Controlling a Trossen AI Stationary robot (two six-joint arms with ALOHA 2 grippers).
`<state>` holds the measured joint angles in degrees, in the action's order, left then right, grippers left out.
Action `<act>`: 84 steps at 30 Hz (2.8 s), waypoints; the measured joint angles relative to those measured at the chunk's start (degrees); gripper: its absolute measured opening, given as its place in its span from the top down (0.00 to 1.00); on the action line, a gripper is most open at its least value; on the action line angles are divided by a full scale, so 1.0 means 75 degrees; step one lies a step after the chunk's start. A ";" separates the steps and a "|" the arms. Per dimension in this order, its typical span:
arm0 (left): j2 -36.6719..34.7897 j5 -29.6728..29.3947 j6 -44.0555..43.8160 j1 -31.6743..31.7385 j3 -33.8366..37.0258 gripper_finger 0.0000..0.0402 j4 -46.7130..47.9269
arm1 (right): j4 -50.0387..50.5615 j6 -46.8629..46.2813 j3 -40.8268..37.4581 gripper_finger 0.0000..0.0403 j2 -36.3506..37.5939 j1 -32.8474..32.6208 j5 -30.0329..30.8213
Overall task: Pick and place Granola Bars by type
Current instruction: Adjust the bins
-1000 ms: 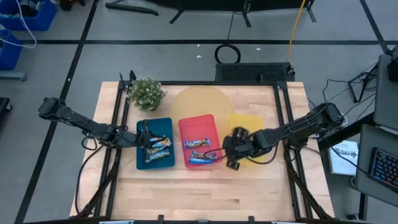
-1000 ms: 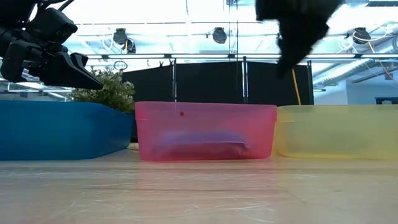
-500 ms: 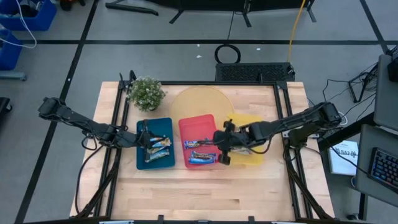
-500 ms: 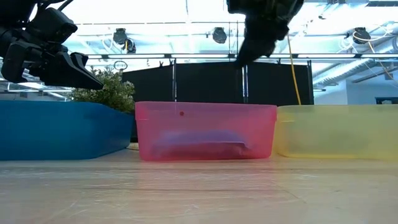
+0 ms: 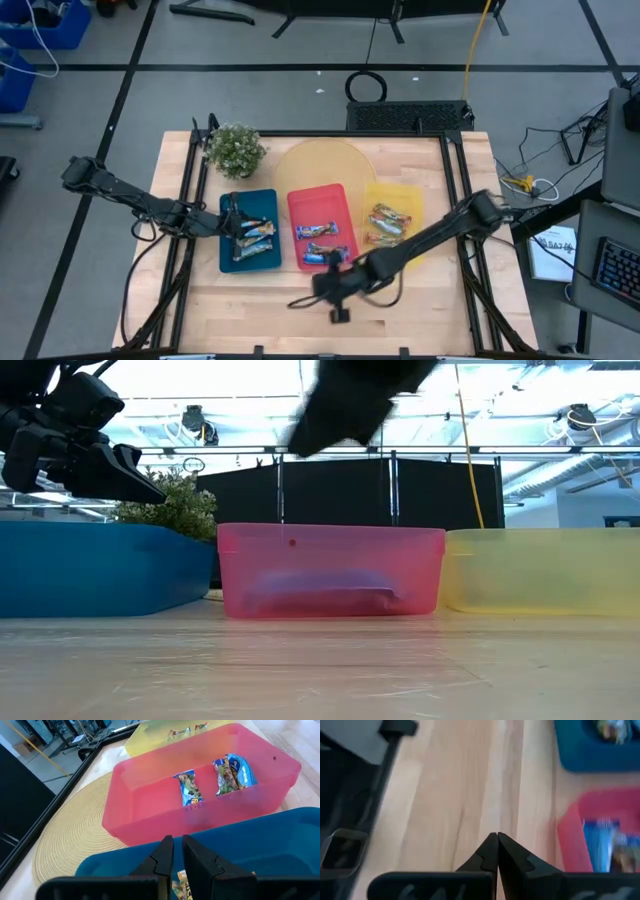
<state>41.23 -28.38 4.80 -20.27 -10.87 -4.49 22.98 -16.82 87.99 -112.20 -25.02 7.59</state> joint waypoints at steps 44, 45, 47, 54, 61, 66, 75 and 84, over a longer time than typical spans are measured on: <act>0.0001 0.0050 -0.0117 0.0000 0.0000 0.88 0.0064 | 0.5830 -0.3189 0.2226 1.00 -0.1519 -0.0994 0.1769; -0.0001 0.0050 -0.0117 0.0000 0.0000 0.88 0.0063 | 0.5995 -0.3384 0.2134 1.00 -0.1519 -0.1045 0.1761; 0.0001 0.0050 -0.0126 0.0000 0.0000 0.88 0.0064 | 0.6226 -0.3676 0.1956 1.00 -0.1514 -0.1111 0.1672; 0.0001 0.0047 -0.0135 0.0000 0.0000 0.88 0.0061 | 0.7132 -0.4468 0.1643 1.00 -0.1487 -0.1249 0.1146; 0.0001 0.0049 -0.0292 0.0000 0.0000 0.88 0.0058 | 0.8321 -0.5135 0.1632 1.00 -0.1487 -0.1265 0.1203; 0.0001 0.0050 -0.0316 0.0000 0.0000 0.88 0.0058 | 0.8352 -0.5227 0.1632 1.00 -0.1487 -0.1218 0.1196; 0.0001 0.0050 -0.0286 0.0000 0.0000 0.88 0.0064 | 0.8419 -0.5268 0.1623 1.00 -0.1487 -0.1224 0.1200; -0.0002 0.0050 -0.0307 0.0000 0.0000 0.88 0.0067 | 0.8784 -0.5268 0.1166 1.00 -0.1476 -0.1227 0.0955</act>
<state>41.21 -28.01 2.50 -20.27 -10.87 -3.99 88.86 -56.33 96.73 -123.27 -34.22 14.76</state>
